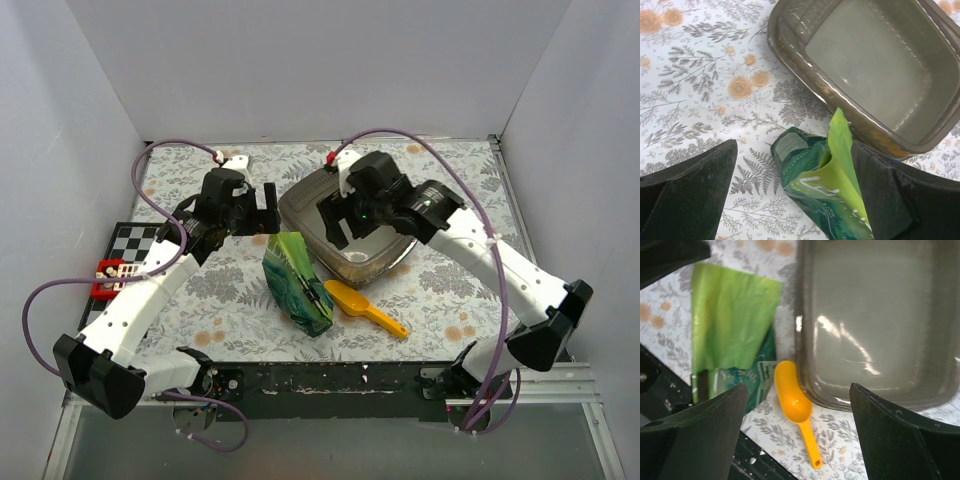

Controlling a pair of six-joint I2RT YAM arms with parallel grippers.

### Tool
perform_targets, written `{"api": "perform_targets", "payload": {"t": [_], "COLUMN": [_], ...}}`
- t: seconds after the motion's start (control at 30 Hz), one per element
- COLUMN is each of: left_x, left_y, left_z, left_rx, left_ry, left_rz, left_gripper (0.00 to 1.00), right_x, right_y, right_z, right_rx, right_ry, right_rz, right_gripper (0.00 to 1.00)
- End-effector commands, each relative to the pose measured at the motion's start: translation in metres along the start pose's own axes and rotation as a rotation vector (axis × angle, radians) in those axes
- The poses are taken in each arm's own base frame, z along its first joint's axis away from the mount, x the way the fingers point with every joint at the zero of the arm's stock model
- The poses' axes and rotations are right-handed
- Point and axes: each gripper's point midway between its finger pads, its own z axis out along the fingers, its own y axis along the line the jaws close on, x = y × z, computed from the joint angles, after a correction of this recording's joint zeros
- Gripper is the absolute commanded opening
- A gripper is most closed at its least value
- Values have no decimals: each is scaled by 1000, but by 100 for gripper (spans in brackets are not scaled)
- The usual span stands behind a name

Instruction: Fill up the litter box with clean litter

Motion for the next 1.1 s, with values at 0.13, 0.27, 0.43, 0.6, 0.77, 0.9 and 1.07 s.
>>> {"api": "perform_targets", "payload": {"t": [0.13, 0.27, 0.43, 0.6, 0.77, 0.9, 1.07], "left_x": [-25, -30, -27, -31, -27, -28, -33], "left_y": [38, 45, 45, 47, 53, 59, 63], "left_z": [-25, -33, -36, -45, -51, -59, -68], "left_rx": [-257, -291, -279, -284, -308, -325, -342], "left_ry": [-82, -129, -133, -167, -172, -205, -243], "left_rz": [-134, -161, -169, -187, -208, -225, -241], "left_gripper": [98, 98, 98, 98, 98, 98, 98], "right_x": [-6, -1, 2, 5, 6, 8, 9], "right_y": [90, 116, 134, 130, 130, 131, 134], "right_z": [28, 44, 60, 78, 96, 110, 121], "right_rx": [-218, -256, -249, -200, -180, -165, -170], "right_ry": [11, 27, 34, 43, 48, 69, 81], "right_rz": [-66, -87, -107, -112, -116, -128, -149], "right_gripper": [88, 85, 83, 76, 63, 51, 33]}}
